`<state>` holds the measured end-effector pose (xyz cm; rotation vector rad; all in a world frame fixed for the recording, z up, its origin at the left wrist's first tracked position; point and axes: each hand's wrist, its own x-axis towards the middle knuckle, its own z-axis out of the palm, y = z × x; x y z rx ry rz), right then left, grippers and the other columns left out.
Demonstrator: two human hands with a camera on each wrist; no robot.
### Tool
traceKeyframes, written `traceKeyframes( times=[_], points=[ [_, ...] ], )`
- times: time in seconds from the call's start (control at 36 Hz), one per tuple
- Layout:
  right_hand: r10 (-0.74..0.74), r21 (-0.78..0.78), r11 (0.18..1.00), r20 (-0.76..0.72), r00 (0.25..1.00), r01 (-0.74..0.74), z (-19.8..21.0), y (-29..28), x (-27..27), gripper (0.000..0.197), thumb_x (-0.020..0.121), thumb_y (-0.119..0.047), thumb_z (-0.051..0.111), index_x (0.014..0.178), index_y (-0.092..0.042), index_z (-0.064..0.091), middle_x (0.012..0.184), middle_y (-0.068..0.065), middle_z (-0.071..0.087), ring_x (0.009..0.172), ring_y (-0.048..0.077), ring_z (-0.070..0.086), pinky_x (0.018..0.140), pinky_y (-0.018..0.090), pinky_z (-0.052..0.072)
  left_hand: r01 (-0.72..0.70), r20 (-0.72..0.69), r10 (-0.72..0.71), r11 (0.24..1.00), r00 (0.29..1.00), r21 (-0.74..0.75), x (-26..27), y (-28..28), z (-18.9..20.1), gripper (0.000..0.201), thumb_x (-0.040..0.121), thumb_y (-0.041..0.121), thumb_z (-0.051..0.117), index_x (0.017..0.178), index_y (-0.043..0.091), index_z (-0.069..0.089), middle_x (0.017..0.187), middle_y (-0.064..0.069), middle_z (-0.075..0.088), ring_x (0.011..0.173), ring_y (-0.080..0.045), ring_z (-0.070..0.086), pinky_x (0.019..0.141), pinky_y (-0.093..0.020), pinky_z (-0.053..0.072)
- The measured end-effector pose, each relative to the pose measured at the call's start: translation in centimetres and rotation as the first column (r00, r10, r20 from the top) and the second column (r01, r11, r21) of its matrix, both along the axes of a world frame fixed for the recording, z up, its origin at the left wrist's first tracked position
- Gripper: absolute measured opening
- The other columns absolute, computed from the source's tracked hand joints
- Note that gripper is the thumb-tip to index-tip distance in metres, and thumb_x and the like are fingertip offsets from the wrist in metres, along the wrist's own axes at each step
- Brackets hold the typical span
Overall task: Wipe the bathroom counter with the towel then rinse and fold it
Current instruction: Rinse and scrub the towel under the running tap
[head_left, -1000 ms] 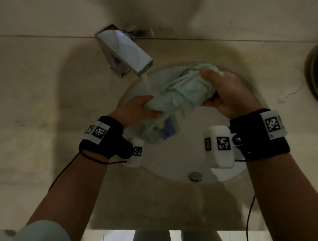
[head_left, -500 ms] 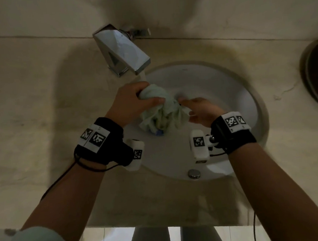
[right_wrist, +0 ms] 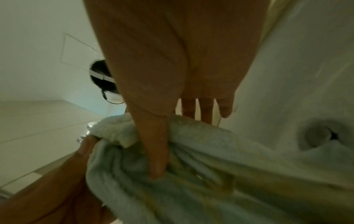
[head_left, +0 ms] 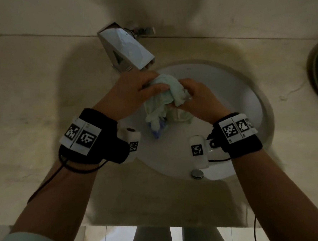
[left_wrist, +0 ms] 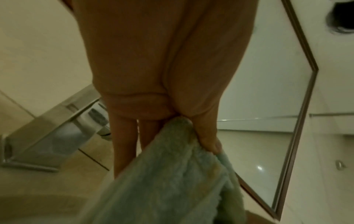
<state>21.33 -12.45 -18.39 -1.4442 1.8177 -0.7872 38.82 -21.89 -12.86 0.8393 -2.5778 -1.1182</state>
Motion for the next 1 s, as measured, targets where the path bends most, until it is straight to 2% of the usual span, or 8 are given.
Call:
traceKeyframes(
  times=[0.14, 0.39, 0.5, 0.61, 0.72, 0.81, 0.92, 1.0],
  points=[
    [-0.042, -0.02, 0.999, 0.0, 0.999, 0.042, 0.3, 0.3, -0.9, 0.014, 0.081, -0.014, 0.071, 0.082, -0.016, 0.057, 0.073, -0.003, 0.055, 0.066, 0.008, 0.048, 0.061, 0.025, 0.037, -0.03, 0.018, 0.03, 0.999, 0.999, -0.037, 0.9, -0.3, -0.8, 0.036, 0.094, 0.032, 0.054, 0.101, -0.001, 0.067, 0.077, -0.02, 0.062, 0.07, -0.018, 0.051, 0.058, -0.022, 0.033],
    [-0.032, -0.212, 0.973, 0.269, 0.963, 0.092, 5.9, 0.3, 0.3, 0.019, 0.079, -0.014, 0.069, 0.088, -0.022, 0.054, 0.083, 0.01, 0.059, 0.077, 0.013, 0.055, 0.068, 0.037, 0.048, -0.083, -0.045, 0.086, 0.995, 0.995, 0.057, 1.5, -0.5, 0.6, 0.059, 0.083, 0.056, 0.052, 0.103, 0.001, 0.064, 0.093, -0.019, 0.065, 0.084, -0.034, 0.063, 0.076, -0.053, 0.049],
    [0.004, -0.261, 0.96, 0.372, 0.928, 0.101, 7.6, 0.2, 0.9, 0.023, 0.079, -0.018, 0.068, 0.096, -0.008, 0.055, 0.097, 0.03, 0.058, 0.083, 0.039, 0.058, 0.073, 0.053, 0.05, -0.08, -0.149, 0.129, 0.95, 0.98, 0.301, 1.7, -0.5, 1.7, 0.035, 0.085, 0.044, 0.06, 0.108, 0.018, 0.065, 0.103, -0.01, 0.068, 0.095, -0.022, 0.067, 0.081, -0.04, 0.058],
    [-0.003, -0.211, 0.97, 0.479, 0.878, 0.119, 8.3, 0.1, 1.1, 0.032, 0.077, -0.025, 0.067, 0.104, -0.012, 0.055, 0.106, 0.02, 0.063, 0.099, 0.03, 0.064, 0.083, 0.042, 0.056, -0.071, -0.176, 0.156, 0.908, 0.972, 0.413, 1.9, -0.5, 2.6, 0.026, 0.086, 0.04, 0.063, 0.106, 0.022, 0.065, 0.104, -0.007, 0.067, 0.094, -0.017, 0.068, 0.076, -0.027, 0.058],
    [-0.094, -0.044, 0.99, 0.488, 0.868, 0.132, 6.0, -0.7, 1.2, 0.036, 0.081, -0.026, 0.068, 0.111, -0.012, 0.054, 0.111, 0.007, 0.063, 0.103, 0.021, 0.064, 0.086, 0.032, 0.055, -0.122, -0.034, 0.14, 0.94, 0.989, 0.318, 1.7, -1.0, 0.9, 0.034, 0.091, 0.039, 0.057, 0.111, 0.013, 0.063, 0.104, -0.006, 0.066, 0.093, -0.015, 0.067, 0.078, -0.037, 0.059],
    [-0.207, 0.114, 0.978, 0.503, 0.839, 0.173, 3.1, -1.4, 1.2, 0.031, 0.085, -0.012, 0.068, 0.111, -0.004, 0.054, 0.104, 0.009, 0.064, 0.092, 0.022, 0.064, 0.071, 0.025, 0.054, -0.102, 0.094, 0.091, 0.987, 0.991, 0.122, 1.5, -1.0, -1.1, 0.031, 0.093, 0.034, 0.058, 0.108, 0.008, 0.062, 0.1, -0.011, 0.065, 0.09, -0.022, 0.064, 0.081, -0.039, 0.054],
    [-0.342, 0.312, 0.93, 0.535, 0.772, 0.195, 0.0, -1.7, 1.2, 0.052, 0.069, -0.015, 0.074, 0.114, 0.005, 0.056, 0.112, 0.023, 0.064, 0.103, 0.037, 0.063, 0.09, 0.052, 0.052, -0.091, 0.204, 0.08, 0.995, 0.976, 0.048, 1.4, -0.8, -3.3, 0.03, 0.092, 0.03, 0.06, 0.085, 0.001, 0.063, 0.085, -0.015, 0.066, 0.079, -0.022, 0.061, 0.074, -0.03, 0.042],
    [-0.381, 0.409, 0.894, 0.485, 0.787, 0.181, -2.0, -1.7, 0.9, 0.073, 0.057, -0.031, 0.079, 0.119, -0.002, 0.054, 0.112, 0.016, 0.064, 0.103, 0.036, 0.063, 0.091, 0.055, 0.051, -0.126, 0.273, 0.109, 0.991, 0.956, 0.043, 0.8, -0.9, -4.0, 0.03, 0.092, 0.028, 0.06, 0.089, -0.001, 0.067, 0.084, -0.017, 0.066, 0.072, -0.018, 0.056, 0.057, -0.019, 0.033]
  ],
)
